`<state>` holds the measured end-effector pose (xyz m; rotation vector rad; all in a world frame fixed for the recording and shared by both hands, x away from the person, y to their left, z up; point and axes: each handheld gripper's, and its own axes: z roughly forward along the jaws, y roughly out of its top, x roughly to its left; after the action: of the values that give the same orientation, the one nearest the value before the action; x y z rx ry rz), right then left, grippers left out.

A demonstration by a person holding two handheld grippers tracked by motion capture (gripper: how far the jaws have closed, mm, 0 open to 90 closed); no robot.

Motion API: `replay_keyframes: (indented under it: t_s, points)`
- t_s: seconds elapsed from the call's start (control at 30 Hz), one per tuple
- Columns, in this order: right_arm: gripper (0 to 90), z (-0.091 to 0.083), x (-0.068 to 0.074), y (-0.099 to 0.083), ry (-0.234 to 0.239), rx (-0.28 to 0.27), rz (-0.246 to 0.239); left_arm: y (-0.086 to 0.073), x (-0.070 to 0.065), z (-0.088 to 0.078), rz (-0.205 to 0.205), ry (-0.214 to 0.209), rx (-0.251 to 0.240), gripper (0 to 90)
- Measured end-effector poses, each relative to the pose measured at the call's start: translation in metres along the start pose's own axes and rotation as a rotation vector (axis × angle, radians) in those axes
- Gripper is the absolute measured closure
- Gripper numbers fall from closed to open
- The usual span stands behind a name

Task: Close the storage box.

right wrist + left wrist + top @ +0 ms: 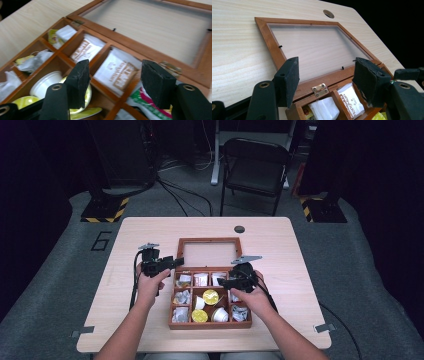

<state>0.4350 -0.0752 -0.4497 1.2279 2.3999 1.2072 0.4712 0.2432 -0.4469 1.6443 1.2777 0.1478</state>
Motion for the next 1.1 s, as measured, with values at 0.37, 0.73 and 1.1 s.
replay_keyframes:
  t_s: [0.37,0.73,1.1]
  points:
    - [35.0,0.006,0.025,-0.018,0.045,0.017,-0.023,-0.006,0.005,-0.005,-0.023,0.007,0.002,37.2]
    - [32.8,0.019,0.04,-0.029,0.064,0.088,-0.05,-0.007,0.004,-0.011,-0.029,0.01,-0.026,37.2]
    - [32.5,0.028,0.041,-0.032,0.057,0.139,-0.055,-0.006,0.004,-0.013,-0.009,0.003,-0.028,37.2]
